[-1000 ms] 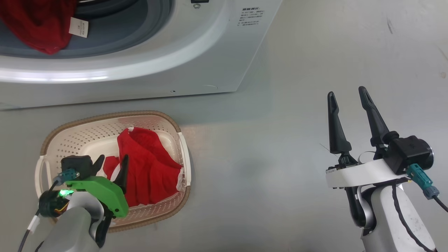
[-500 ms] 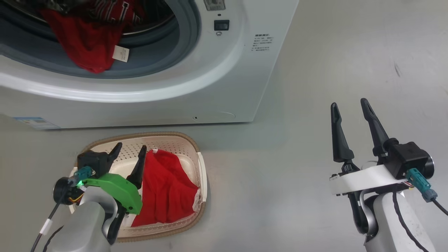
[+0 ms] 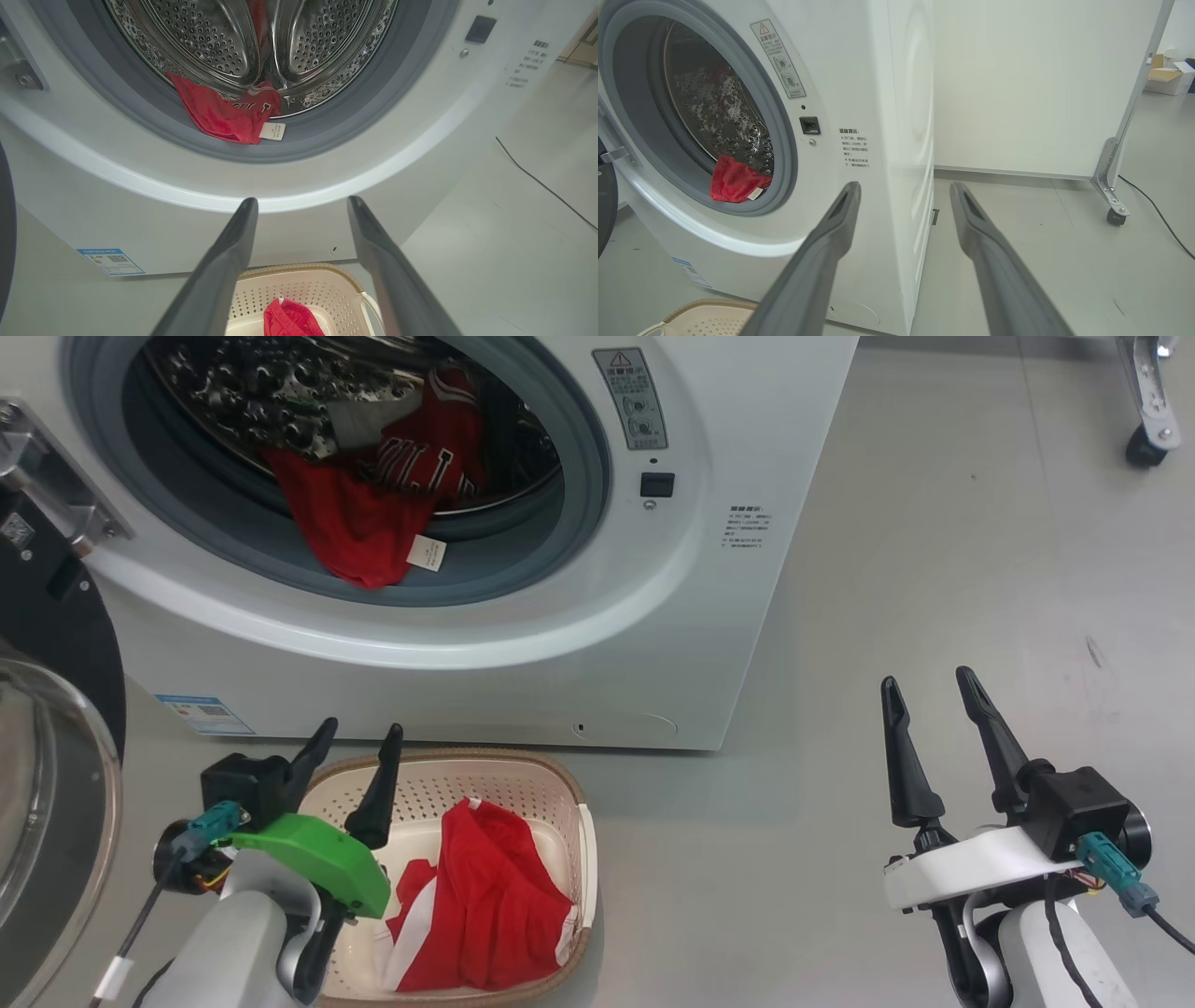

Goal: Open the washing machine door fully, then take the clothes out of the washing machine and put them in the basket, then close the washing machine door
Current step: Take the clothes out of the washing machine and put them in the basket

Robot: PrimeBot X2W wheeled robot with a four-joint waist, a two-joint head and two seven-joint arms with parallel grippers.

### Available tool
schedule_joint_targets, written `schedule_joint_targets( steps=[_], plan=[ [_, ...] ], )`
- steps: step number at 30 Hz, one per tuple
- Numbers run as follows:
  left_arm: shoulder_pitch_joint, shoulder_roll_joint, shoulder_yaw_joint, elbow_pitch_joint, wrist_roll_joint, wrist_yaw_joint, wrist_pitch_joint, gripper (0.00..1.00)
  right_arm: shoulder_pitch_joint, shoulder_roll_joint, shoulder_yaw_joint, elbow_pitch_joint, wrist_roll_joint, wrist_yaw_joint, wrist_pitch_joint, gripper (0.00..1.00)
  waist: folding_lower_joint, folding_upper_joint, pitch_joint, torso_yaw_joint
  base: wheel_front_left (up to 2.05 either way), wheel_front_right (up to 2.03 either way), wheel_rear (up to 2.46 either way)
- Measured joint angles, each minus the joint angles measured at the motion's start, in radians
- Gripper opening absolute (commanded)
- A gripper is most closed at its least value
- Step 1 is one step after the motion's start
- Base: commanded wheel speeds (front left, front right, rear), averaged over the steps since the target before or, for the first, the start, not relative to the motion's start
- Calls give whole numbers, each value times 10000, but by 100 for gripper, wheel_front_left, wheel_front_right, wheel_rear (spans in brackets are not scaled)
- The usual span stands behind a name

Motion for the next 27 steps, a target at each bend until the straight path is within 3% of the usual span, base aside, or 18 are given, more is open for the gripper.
schedule_joint_targets(
  steps=[8, 27],
  plan=[
    [515, 173, 1103, -1189, 0, 2, -2, 100, 192, 6, -81, -69, 59, 8, 0, 100, 0, 0, -633, 255, 0, 0, 0],
    [1918, 104, 1371, -2953, 589, 2, -4, 100, 593, 44, -165, -272, 203, 8, 0, 100, 0, 0, -1075, 278, 0, 0, 0]
  ],
)
